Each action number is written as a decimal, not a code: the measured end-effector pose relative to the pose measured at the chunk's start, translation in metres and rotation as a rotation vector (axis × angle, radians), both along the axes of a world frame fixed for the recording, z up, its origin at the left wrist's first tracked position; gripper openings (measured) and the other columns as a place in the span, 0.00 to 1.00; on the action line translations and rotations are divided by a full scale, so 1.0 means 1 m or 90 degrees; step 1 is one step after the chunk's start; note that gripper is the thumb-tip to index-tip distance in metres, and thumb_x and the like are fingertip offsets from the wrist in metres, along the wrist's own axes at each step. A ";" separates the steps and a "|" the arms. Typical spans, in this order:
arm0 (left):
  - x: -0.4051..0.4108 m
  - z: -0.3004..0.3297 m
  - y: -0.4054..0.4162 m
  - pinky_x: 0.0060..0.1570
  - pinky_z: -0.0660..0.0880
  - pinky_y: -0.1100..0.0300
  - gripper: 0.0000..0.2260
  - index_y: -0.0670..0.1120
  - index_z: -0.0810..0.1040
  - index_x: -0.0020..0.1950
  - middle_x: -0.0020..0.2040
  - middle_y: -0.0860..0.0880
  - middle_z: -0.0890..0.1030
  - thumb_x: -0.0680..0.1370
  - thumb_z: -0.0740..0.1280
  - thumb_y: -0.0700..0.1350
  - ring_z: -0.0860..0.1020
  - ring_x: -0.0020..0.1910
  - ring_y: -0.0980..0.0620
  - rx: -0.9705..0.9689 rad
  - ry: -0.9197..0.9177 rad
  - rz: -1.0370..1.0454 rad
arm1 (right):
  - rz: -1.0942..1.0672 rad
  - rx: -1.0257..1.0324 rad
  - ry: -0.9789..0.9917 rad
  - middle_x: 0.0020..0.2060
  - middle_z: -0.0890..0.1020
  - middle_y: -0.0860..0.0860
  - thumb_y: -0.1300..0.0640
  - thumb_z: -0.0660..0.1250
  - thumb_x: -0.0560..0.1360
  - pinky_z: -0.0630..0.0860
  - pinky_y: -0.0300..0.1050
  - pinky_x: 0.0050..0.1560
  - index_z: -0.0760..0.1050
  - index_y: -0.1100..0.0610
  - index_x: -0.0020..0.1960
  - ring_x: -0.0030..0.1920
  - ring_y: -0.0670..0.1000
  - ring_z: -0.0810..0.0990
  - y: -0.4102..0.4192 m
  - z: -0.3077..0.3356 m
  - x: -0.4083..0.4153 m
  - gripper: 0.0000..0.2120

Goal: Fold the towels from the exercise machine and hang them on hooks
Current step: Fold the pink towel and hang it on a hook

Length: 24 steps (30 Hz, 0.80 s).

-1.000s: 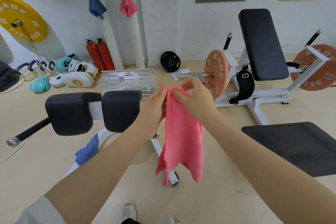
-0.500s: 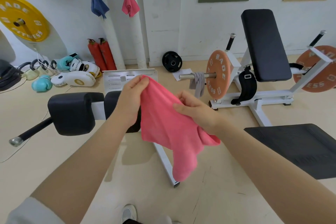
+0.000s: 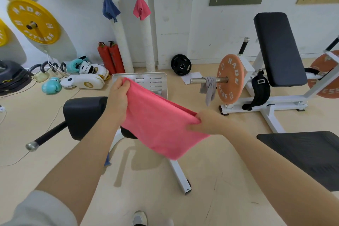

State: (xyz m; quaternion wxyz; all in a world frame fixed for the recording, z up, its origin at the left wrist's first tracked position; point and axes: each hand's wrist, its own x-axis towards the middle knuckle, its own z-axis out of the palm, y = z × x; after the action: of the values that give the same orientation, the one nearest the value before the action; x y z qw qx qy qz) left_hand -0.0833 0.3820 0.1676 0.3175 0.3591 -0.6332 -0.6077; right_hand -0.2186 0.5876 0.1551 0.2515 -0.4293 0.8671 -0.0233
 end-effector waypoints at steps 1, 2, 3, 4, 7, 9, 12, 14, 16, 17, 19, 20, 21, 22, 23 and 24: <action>0.005 -0.004 -0.006 0.54 0.67 0.55 0.09 0.51 0.74 0.44 0.45 0.51 0.74 0.80 0.57 0.45 0.72 0.49 0.52 0.009 0.019 0.012 | -0.027 -0.059 -0.001 0.27 0.68 0.50 0.39 0.60 0.74 0.64 0.41 0.32 0.67 0.56 0.31 0.32 0.52 0.71 -0.002 0.001 -0.004 0.23; 0.009 -0.008 -0.011 0.51 0.67 0.56 0.10 0.51 0.74 0.41 0.41 0.53 0.74 0.80 0.57 0.44 0.71 0.45 0.54 0.021 0.044 0.020 | -0.053 -0.126 -0.014 0.27 0.68 0.51 0.40 0.61 0.75 0.62 0.42 0.31 0.69 0.59 0.32 0.30 0.51 0.68 -0.004 0.003 -0.008 0.24; 0.013 -0.010 -0.016 0.47 0.66 0.58 0.12 0.51 0.73 0.38 0.36 0.56 0.74 0.80 0.57 0.42 0.70 0.40 0.56 0.033 0.069 0.023 | -0.070 -0.189 -0.032 0.27 0.68 0.52 0.41 0.62 0.75 0.61 0.43 0.31 0.71 0.61 0.33 0.30 0.50 0.66 -0.005 0.006 -0.012 0.24; 0.016 -0.012 -0.020 0.43 0.66 0.60 0.13 0.50 0.72 0.36 0.31 0.58 0.73 0.80 0.58 0.41 0.69 0.37 0.58 0.044 0.088 0.022 | -0.077 -0.241 -0.050 0.29 0.70 0.53 0.44 0.64 0.74 0.62 0.43 0.33 0.74 0.63 0.34 0.31 0.50 0.67 -0.005 0.008 -0.015 0.22; 0.020 -0.012 -0.029 0.39 0.64 0.63 0.13 0.49 0.71 0.36 0.31 0.57 0.72 0.80 0.58 0.39 0.68 0.35 0.59 0.058 0.101 0.019 | -0.072 -0.352 -0.036 0.41 0.76 0.51 0.53 0.70 0.72 0.67 0.35 0.39 0.82 0.61 0.39 0.39 0.47 0.72 -0.013 0.010 -0.019 0.10; 0.022 -0.011 -0.035 0.39 0.65 0.64 0.12 0.48 0.71 0.38 0.35 0.54 0.71 0.80 0.57 0.39 0.68 0.36 0.59 0.060 0.094 0.024 | -0.054 -0.401 0.049 0.45 0.75 0.47 0.54 0.70 0.72 0.70 0.35 0.46 0.83 0.58 0.44 0.44 0.46 0.74 -0.022 0.009 -0.020 0.08; 0.028 -0.011 -0.049 0.41 0.66 0.64 0.12 0.49 0.72 0.39 0.37 0.53 0.71 0.81 0.56 0.40 0.69 0.38 0.59 0.057 0.083 0.027 | 0.024 -0.355 0.165 0.47 0.78 0.49 0.52 0.66 0.75 0.73 0.47 0.51 0.82 0.58 0.48 0.48 0.51 0.76 -0.033 0.008 -0.018 0.11; 0.033 -0.013 -0.059 0.41 0.65 0.62 0.11 0.49 0.72 0.40 0.38 0.52 0.72 0.81 0.57 0.41 0.69 0.39 0.57 0.038 0.048 0.013 | 0.068 -0.315 0.212 0.49 0.81 0.51 0.52 0.63 0.77 0.73 0.49 0.51 0.82 0.58 0.49 0.49 0.54 0.77 -0.040 0.004 -0.016 0.12; 0.036 -0.014 -0.065 0.41 0.65 0.60 0.11 0.49 0.73 0.40 0.38 0.52 0.72 0.80 0.57 0.41 0.69 0.39 0.56 0.026 0.035 -0.007 | 0.062 -0.275 0.270 0.51 0.81 0.52 0.51 0.61 0.78 0.70 0.48 0.53 0.81 0.57 0.51 0.51 0.55 0.75 -0.047 -0.001 -0.015 0.13; 0.035 -0.015 -0.067 0.41 0.65 0.60 0.11 0.49 0.73 0.40 0.38 0.52 0.73 0.80 0.57 0.41 0.69 0.40 0.56 0.023 0.031 -0.019 | 0.035 -0.250 0.293 0.53 0.80 0.52 0.51 0.59 0.78 0.68 0.48 0.55 0.81 0.56 0.53 0.53 0.55 0.74 -0.051 -0.004 -0.014 0.14; 0.032 -0.015 -0.066 0.44 0.65 0.57 0.11 0.49 0.74 0.40 0.39 0.52 0.73 0.80 0.57 0.41 0.70 0.41 0.54 0.026 0.032 -0.028 | -0.031 -0.193 0.319 0.55 0.78 0.52 0.51 0.57 0.79 0.66 0.49 0.57 0.79 0.56 0.56 0.56 0.56 0.71 -0.059 -0.010 -0.011 0.15; 0.030 -0.014 -0.067 0.47 0.65 0.56 0.11 0.50 0.74 0.40 0.39 0.52 0.73 0.80 0.57 0.41 0.70 0.43 0.54 0.035 0.037 -0.022 | -0.058 -0.185 0.321 0.54 0.77 0.53 0.51 0.56 0.80 0.65 0.49 0.57 0.78 0.56 0.57 0.56 0.56 0.70 -0.063 -0.013 -0.009 0.16; 0.028 -0.014 -0.068 0.50 0.66 0.54 0.11 0.50 0.73 0.41 0.40 0.52 0.74 0.80 0.56 0.42 0.71 0.44 0.53 0.051 0.039 -0.012 | -0.087 -0.197 0.311 0.52 0.77 0.53 0.51 0.55 0.80 0.64 0.49 0.57 0.78 0.56 0.57 0.56 0.56 0.69 -0.066 -0.017 -0.007 0.16; 0.027 -0.013 -0.070 0.52 0.67 0.54 0.11 0.51 0.73 0.42 0.42 0.53 0.74 0.81 0.55 0.43 0.71 0.45 0.53 0.070 0.040 0.000 | -0.117 -0.225 0.291 0.50 0.77 0.53 0.50 0.56 0.80 0.62 0.48 0.56 0.78 0.55 0.56 0.55 0.56 0.68 -0.069 -0.017 -0.003 0.15; 0.027 -0.013 -0.073 0.53 0.67 0.55 0.10 0.53 0.72 0.44 0.44 0.54 0.74 0.81 0.55 0.44 0.72 0.46 0.55 0.087 0.038 0.012 | -0.148 -0.257 0.265 0.49 0.78 0.52 0.50 0.56 0.80 0.60 0.46 0.54 0.79 0.54 0.54 0.55 0.55 0.66 -0.072 -0.017 -0.002 0.15; 0.028 -0.012 -0.078 0.53 0.68 0.56 0.10 0.54 0.71 0.44 0.45 0.56 0.74 0.82 0.54 0.45 0.72 0.47 0.57 0.096 0.035 0.021 | -0.174 -0.287 0.230 0.47 0.78 0.51 0.50 0.57 0.79 0.57 0.45 0.52 0.79 0.54 0.52 0.54 0.54 0.66 -0.076 -0.014 0.000 0.14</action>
State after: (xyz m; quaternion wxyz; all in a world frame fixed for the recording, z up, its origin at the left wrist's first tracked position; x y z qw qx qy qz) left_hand -0.0551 0.3044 0.1559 0.3166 0.3758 -0.5709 -0.6577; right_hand -0.2185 0.5120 0.1409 -0.0139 -0.3510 0.9204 -0.1717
